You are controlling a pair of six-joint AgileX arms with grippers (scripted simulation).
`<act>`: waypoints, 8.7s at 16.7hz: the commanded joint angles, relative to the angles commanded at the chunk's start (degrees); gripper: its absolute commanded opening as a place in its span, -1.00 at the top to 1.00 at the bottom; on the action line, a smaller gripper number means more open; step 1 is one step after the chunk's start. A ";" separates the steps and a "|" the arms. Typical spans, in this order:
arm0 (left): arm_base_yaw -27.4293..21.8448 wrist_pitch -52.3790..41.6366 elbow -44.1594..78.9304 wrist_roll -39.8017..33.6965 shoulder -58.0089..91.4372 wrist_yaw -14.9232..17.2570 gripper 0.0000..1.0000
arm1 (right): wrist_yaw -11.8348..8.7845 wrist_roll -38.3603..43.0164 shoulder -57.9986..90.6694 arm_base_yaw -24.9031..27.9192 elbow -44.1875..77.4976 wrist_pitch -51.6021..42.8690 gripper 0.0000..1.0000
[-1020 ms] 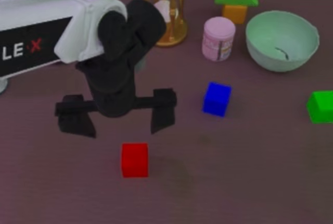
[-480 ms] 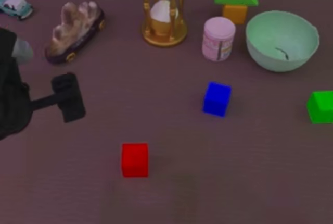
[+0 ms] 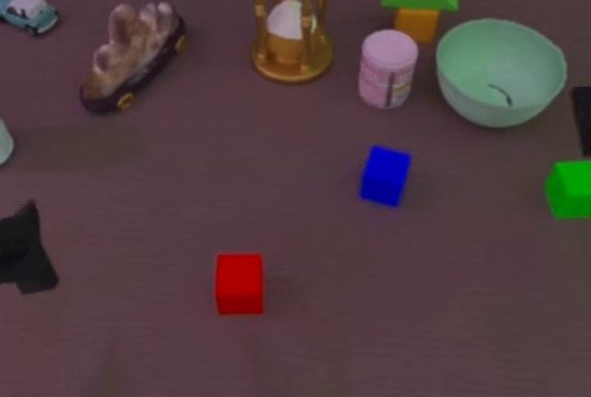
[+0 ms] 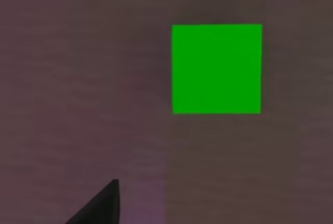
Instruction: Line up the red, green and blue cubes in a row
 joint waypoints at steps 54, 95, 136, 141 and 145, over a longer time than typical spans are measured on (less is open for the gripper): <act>5.78 15.41 -13.63 14.52 -21.18 1.41 -1.00 | -0.17 0.53 28.21 0.99 13.84 -1.77 1.00; 5.78 15.41 -13.63 14.52 -21.18 1.41 -1.00 | 0.24 47.14 30.02 44.45 16.56 -2.80 1.00; 5.78 15.41 -13.63 14.52 -21.18 1.41 -1.00 | 0.24 45.14 26.87 44.29 27.59 -17.17 -1.00; 5.78 15.41 -13.63 14.52 -21.18 1.41 -1.00 | 0.32 30.49 31.38 41.61 33.92 -19.51 -1.00; 5.78 15.41 -13.63 14.52 -21.18 1.41 -1.00 | 0.07 10.88 36.30 37.69 40.35 -22.21 -1.00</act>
